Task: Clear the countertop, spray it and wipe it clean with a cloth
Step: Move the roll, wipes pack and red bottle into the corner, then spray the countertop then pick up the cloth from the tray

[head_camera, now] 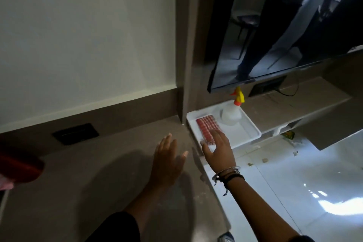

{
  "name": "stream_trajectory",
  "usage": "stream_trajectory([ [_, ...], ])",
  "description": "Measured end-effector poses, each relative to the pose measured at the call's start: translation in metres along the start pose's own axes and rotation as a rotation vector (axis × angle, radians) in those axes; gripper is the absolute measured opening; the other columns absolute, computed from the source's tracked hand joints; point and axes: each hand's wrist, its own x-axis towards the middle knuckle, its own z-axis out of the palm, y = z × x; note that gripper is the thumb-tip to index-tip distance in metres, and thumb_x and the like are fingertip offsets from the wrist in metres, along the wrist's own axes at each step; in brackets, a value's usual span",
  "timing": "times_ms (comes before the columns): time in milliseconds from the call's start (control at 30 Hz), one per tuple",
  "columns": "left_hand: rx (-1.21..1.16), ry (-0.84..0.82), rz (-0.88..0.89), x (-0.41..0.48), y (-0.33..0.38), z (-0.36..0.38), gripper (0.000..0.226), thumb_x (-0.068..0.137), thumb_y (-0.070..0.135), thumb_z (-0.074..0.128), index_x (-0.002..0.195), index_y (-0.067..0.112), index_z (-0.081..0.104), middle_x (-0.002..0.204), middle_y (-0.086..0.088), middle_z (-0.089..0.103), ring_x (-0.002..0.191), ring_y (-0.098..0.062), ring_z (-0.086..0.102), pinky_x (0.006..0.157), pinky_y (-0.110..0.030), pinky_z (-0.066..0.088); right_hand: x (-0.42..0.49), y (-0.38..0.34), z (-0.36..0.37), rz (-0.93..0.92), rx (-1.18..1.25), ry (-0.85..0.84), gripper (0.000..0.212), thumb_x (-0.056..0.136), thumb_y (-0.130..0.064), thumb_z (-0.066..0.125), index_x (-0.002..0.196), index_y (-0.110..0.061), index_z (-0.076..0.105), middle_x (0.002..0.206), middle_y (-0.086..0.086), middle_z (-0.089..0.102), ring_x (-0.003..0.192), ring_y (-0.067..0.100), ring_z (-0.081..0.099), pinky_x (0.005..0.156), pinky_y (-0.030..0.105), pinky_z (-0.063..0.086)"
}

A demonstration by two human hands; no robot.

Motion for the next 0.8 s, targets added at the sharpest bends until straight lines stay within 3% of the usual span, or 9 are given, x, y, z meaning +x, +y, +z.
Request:
stream_trajectory([
  [133,0.043,-0.088,-0.278,0.012,0.028,0.062,0.071,0.099,0.057,0.038,0.151,0.009,0.038,0.163,-0.015,0.028,0.152,-0.031,0.022,0.126,-0.044,0.013,0.038,0.065,-0.019,-0.011,0.070,-0.074,0.051,0.087,-0.030,0.069,0.131,-0.008,0.054,0.130,0.011,0.059,0.118,0.025,0.054,0.099,0.044,0.050],
  [233,0.084,-0.099,-0.381,0.019,0.042,0.094,0.088,0.091,0.063,0.025,0.150,-0.002,0.034,0.161,-0.024,0.026,0.150,-0.039,0.023,0.124,-0.048,0.017,0.065,0.097,-0.030,-0.025,0.048,-0.080,0.052,0.086,-0.028,0.070,0.130,-0.007,0.054,0.128,0.014,0.059,0.116,0.028,0.055,0.098,0.041,0.050],
  [333,0.127,-0.017,-0.485,0.024,0.046,0.108,0.085,0.092,0.065,0.027,0.151,0.003,0.033,0.159,-0.021,0.031,0.148,-0.037,0.030,0.122,-0.051,0.025,0.093,0.119,-0.036,0.023,0.058,-0.020,0.055,0.084,-0.026,0.072,0.131,-0.004,0.054,0.130,0.017,0.057,0.119,0.032,0.053,0.099,0.043,0.047],
  [533,0.265,-0.063,-0.450,0.026,0.031,0.119,0.086,0.093,0.072,0.028,0.150,0.008,0.034,0.161,-0.018,0.030,0.149,-0.035,0.026,0.122,-0.049,0.022,0.161,0.155,-0.023,0.219,0.117,0.092,0.078,0.079,-0.038,0.078,0.137,0.000,0.043,0.130,0.023,0.050,0.120,0.039,0.050,0.098,0.050,0.045],
  [667,0.262,-0.041,-0.436,0.027,0.026,0.124,0.091,0.089,0.074,0.030,0.149,0.007,0.038,0.161,-0.017,0.031,0.149,-0.035,0.027,0.122,-0.050,0.025,0.207,0.168,-0.010,0.323,0.196,0.098,0.092,0.071,-0.045,0.083,0.140,-0.001,0.040,0.133,0.022,0.049,0.125,0.038,0.046,0.104,0.045,0.040],
  [800,0.304,-0.057,-0.424,0.024,0.017,0.131,0.091,0.090,0.077,0.028,0.152,0.011,0.033,0.163,-0.015,0.026,0.151,-0.032,0.022,0.121,-0.051,0.025,0.245,0.173,-0.007,0.348,0.243,0.066,0.096,0.070,-0.048,0.081,0.145,-0.010,0.035,0.135,0.018,0.047,0.123,0.031,0.049,0.101,0.041,0.044],
])
